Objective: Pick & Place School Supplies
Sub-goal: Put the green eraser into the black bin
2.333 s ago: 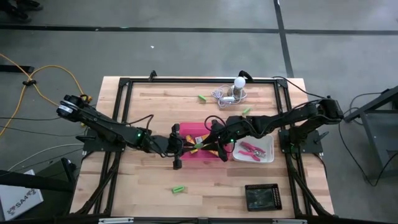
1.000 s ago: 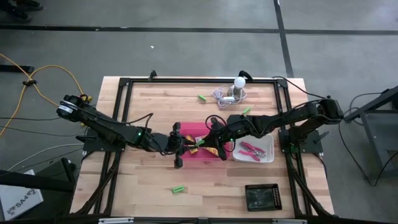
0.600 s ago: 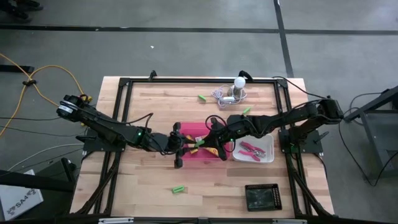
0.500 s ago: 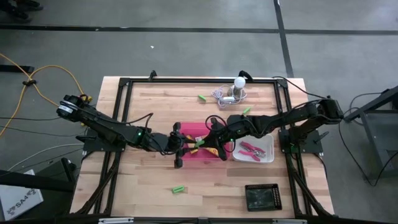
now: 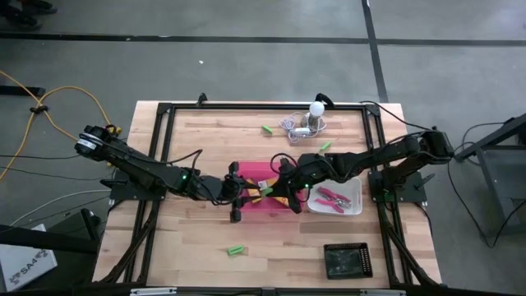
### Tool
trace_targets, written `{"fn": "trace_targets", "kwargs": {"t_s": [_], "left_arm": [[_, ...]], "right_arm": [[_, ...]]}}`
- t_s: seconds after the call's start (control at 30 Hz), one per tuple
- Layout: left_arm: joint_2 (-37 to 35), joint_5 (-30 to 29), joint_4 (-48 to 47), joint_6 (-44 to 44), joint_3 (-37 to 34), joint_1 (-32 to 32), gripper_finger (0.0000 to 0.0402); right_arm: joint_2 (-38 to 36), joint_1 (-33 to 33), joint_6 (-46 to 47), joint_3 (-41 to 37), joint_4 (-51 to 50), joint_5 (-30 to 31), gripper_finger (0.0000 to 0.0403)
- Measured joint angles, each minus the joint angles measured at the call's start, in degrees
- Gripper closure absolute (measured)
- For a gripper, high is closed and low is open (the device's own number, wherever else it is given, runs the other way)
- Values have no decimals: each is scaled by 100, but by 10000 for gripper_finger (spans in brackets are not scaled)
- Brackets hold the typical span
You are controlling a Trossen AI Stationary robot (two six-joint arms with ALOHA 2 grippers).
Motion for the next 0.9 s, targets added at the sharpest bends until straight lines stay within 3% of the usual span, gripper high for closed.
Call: {"fn": "trace_targets", "kwargs": {"t_s": [0.37, 0.47, 0.63, 0.9], "left_arm": [[0, 5, 2, -37, 0, -46, 273], [0, 7, 0, -32, 0, -82, 272], [-1, 11, -20, -11, 0, -175, 272], [0, 11, -22, -38, 0, -194, 272]], "right_arm": [[-930, 598, 1193, 0, -2244, -98, 376], [-1289, 919, 1963, 15, -2993, -210, 376], [-1512, 1687, 3497, 3, -4169, 114, 376], [-1460, 3038, 5471, -2, -4280, 642, 376]]}}
